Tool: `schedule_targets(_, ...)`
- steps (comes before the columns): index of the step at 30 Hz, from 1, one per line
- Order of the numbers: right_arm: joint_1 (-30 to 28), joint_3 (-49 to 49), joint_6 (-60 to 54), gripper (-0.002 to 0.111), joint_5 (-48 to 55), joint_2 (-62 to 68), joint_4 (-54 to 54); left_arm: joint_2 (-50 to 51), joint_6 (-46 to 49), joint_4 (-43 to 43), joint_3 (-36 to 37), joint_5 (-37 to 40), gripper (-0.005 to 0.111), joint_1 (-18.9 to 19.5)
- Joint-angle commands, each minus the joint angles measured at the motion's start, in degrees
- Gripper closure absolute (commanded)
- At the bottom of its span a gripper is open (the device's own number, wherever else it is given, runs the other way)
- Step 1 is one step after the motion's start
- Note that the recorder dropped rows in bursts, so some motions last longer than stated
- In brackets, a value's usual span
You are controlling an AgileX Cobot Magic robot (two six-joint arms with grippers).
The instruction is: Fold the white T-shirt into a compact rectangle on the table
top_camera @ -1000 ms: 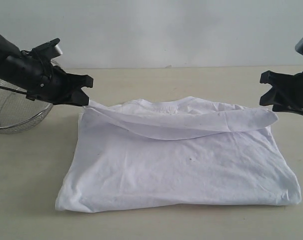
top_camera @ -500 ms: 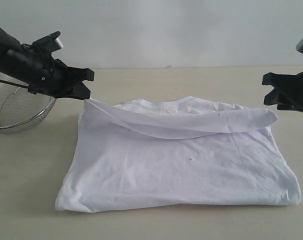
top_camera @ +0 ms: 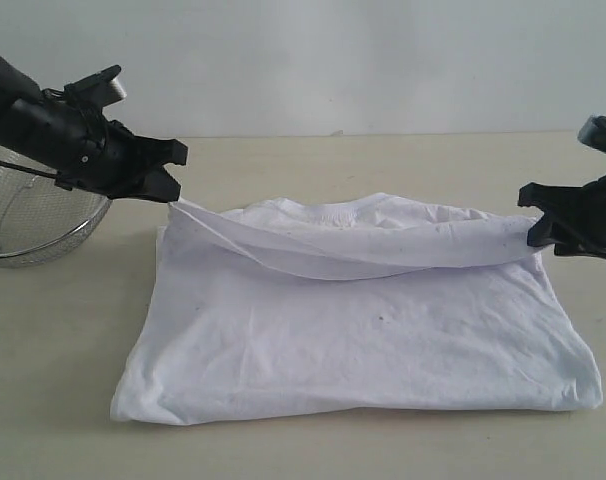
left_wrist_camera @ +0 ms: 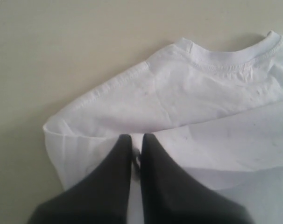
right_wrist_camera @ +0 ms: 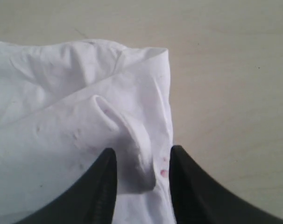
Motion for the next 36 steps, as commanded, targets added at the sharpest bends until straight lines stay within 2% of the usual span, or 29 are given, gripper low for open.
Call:
schedule_targets(1, -0.2, -0.2, -0.1, 0.076, -0.6, 0.2, -0.1, 0.0, -0.3, 0.1, -0.4, 0.5, 0.102, 0.2)
schedule_targets(4, -0.2, -0.2, -0.1, 0.077, -1.0, 0.2, 0.1, 0.0, -0.3, 0.1, -0.4, 0.5, 0.102, 0.2)
schedule_targets(5, -0.2, -0.2, -0.1, 0.081, -1.0, 0.2, 0.1, 0.0, -0.3, 0.1, -0.4, 0.5, 0.102, 0.2)
schedule_targets(7, -0.2, -0.2, -0.1, 0.095, -0.6, 0.2, 0.2, 0.0, -0.3, 0.1, -0.4, 0.5, 0.102, 0.2)
schedule_targets(8, -0.2, -0.2, -0.1, 0.108, -0.4, 0.2, 0.7, 0.0, -0.3, 0.3, -0.4, 0.5, 0.102, 0.2)
schedule_targets(11, -0.2, -0.7, -0.1, 0.108, -0.2, 0.2, 2.8, 0.0, -0.3, 1.4, -0.4, -0.4, 0.102, 0.2)
schedule_targets(17, -0.2, -9.1, 1.8, 0.108, 5.3, 0.2, 6.1, 0.2, -0.3, 1.6, -0.4, -6.7, 0.102, 0.2)
schedule_targets(23, 0.0, -11.1, 2.3, 0.108, 2.3, 0.9, 6.2, 4.8, -0.3, 1.6, -3.3, -8.5, 0.102, 0.2)
schedule_targets(24, 0.0, -11.1, 2.3, 0.106, 2.3, 1.2, 6.2, 5.1, -0.3, 1.6, -3.6, -8.5, 0.102, 0.2)
schedule_targets(26, 0.0, -11.1, 2.1, 0.094, 2.8, 2.2, 6.2, 5.2, -0.3, 1.6, -3.7, -9.3, 0.102, 0.2)
schedule_targets(29, 0.0, -11.1, 1.1, 0.055, 3.7, 3.7, 6.2, 4.4, -0.3, 1.6, -3.7, -9.5, 0.102, 0.2)
schedule_targets(31, 0.0, -11.1, 1.1, 0.034, 3.6, 4.6, 6.2, 3.4, -0.2, 2.0, -3.7, -9.1, 0.102, 0.2)
schedule_targets(33, 0.0, -11.1, 1.1, 0.036, 3.4, 4.8, 6.2, 2.2, 0.2, 2.1, -3.7, -7.7, 0.102, 0.2)
schedule_targets(36, 0.0, -11.4, 1.0, 0.056, 3.4, 4.6, 6.1, 0.2, 1.2, 2.6, -3.7, -3.6, 0.102, 0.2)
